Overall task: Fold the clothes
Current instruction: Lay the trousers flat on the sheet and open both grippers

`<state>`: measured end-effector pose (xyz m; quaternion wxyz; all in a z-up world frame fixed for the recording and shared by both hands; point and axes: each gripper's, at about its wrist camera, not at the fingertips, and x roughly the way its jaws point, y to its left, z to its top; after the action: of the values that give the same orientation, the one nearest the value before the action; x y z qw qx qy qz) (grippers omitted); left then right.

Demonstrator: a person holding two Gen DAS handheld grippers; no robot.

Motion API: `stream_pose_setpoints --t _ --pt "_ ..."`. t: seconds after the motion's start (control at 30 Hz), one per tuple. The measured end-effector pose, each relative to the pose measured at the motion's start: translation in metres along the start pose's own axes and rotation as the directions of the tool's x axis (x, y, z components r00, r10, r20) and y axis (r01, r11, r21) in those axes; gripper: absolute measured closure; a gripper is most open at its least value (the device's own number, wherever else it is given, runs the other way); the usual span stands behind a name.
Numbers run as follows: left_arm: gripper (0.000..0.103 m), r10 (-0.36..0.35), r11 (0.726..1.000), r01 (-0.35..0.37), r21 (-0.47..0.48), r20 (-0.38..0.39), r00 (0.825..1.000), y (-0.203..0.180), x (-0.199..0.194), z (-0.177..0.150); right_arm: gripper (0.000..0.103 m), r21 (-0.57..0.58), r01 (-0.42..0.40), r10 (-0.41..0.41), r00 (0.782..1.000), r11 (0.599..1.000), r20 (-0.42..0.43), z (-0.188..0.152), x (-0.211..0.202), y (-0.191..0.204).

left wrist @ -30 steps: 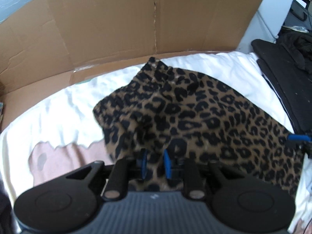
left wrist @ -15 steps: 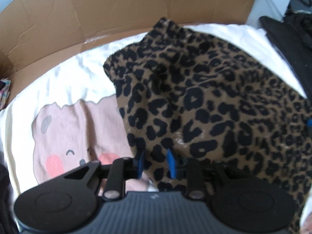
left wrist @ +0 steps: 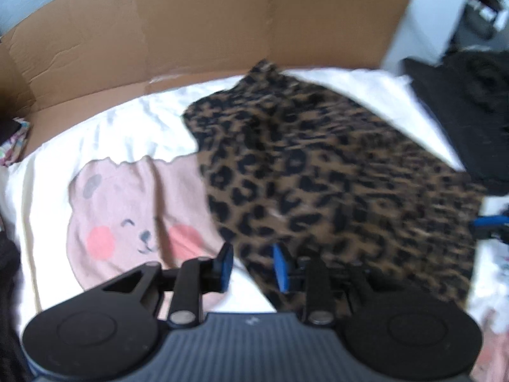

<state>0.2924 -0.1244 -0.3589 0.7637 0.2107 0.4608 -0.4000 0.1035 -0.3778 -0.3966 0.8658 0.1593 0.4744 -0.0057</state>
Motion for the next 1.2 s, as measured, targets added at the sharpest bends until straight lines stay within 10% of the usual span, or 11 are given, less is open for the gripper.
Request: stream_pose_setpoints --t 0.2,0.73,1.2 --pt "0.064 -0.039 0.997 0.043 -0.071 0.05 0.998 -0.01 -0.03 -0.037 0.072 -0.02 -0.026 0.026 1.0 0.999 0.014 0.002 -0.014 0.011" --pt "0.044 -0.057 0.984 0.059 -0.167 0.016 0.998 -0.013 -0.069 -0.118 0.019 -0.118 -0.105 0.108 0.994 0.987 0.018 -0.006 -0.041 0.059" --pt "0.028 -0.133 0.982 0.132 -0.137 0.002 0.991 -0.038 -0.083 -0.141 0.017 -0.248 -0.211 0.217 0.976 0.946 -0.006 -0.025 -0.059 0.107"
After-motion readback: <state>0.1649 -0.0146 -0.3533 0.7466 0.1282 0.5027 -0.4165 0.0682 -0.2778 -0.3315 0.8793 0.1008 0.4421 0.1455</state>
